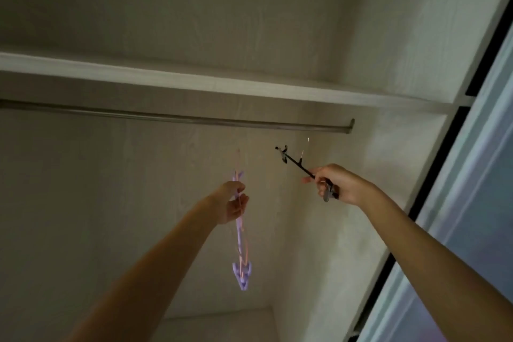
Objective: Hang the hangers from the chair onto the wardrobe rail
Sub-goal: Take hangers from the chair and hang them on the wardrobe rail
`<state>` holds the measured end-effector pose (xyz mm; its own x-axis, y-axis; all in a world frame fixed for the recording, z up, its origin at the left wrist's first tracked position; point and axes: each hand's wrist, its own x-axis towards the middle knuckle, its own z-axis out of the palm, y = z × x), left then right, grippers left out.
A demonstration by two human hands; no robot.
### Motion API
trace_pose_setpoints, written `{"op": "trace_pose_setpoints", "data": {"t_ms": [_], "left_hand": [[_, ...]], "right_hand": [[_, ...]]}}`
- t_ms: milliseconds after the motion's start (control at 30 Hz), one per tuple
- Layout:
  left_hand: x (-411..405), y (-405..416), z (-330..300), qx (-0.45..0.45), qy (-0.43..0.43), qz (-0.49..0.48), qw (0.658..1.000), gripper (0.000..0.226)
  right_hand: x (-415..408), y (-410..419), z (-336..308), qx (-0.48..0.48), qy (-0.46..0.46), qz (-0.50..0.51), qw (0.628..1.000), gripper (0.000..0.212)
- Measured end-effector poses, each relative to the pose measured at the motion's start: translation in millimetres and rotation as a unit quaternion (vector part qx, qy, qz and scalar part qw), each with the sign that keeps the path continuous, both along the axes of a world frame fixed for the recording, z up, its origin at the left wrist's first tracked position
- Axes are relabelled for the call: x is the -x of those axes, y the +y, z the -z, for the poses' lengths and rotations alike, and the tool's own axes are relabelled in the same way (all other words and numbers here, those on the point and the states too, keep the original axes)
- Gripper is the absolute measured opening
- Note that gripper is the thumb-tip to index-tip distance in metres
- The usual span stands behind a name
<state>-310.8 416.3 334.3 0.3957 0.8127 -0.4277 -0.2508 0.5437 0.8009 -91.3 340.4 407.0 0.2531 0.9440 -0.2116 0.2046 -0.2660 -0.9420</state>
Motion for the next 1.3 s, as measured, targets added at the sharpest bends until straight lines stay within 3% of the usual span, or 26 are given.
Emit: {"op": "trace_pose_setpoints", "data": {"t_ms": [267, 433, 533, 600, 667, 767, 833, 933, 1133, 1300], "left_hand": [[-6, 51, -14, 0.008, -0.017, -0.001, 1.000, 0.017], [-3, 68, -14, 0.002, -0.020, 0.003, 1.000, 0.011], [-1, 72, -11, -0.004, -0.016, 0.016, 1.000, 0.013], [2, 73, -10, -0.001, -0.019, 0.017, 1.000, 0.017], [3, 74, -10, 0.001, -0.025, 0.016, 1.000, 0.019], [5, 76, -9, 0.007, -0.029, 0.014, 0.999, 0.018], [5, 77, -8, 0.011, -0.020, 0.017, 1.000, 0.018], [4, 77, -6, 0.024, -0.018, 0.022, 0.999, 0.019], [1, 79, -2, 0.030, -0.012, 0.029, 0.999, 0.021], [-3, 82, -1, 0.028, -0.008, 0.031, 0.999, 0.017]], "right_hand": [[0, 76, -12, 0.001, 0.097, 0.039, 0.995, 0.027], [1, 92, 3, 0.038, 0.038, 0.034, 0.998, 0.042], [7, 91, 2, 0.053, -0.091, 0.027, 0.994, 0.016], [5, 93, 0, 0.036, -0.288, 0.045, 0.956, 0.027], [2, 95, -6, -0.048, -0.455, 0.098, 0.884, 0.050], [5, 104, -17, -0.190, -0.591, 0.116, 0.776, 0.054], [3, 119, -18, -0.188, -0.651, 0.081, 0.731, 0.053], [-1, 136, -13, -0.178, -0.691, 0.055, 0.699, 0.041], [-20, 145, -14, -0.270, -0.714, 0.057, 0.643, 0.025], [-57, 136, -10, -0.206, -0.722, 0.122, 0.649, 0.030]]}}
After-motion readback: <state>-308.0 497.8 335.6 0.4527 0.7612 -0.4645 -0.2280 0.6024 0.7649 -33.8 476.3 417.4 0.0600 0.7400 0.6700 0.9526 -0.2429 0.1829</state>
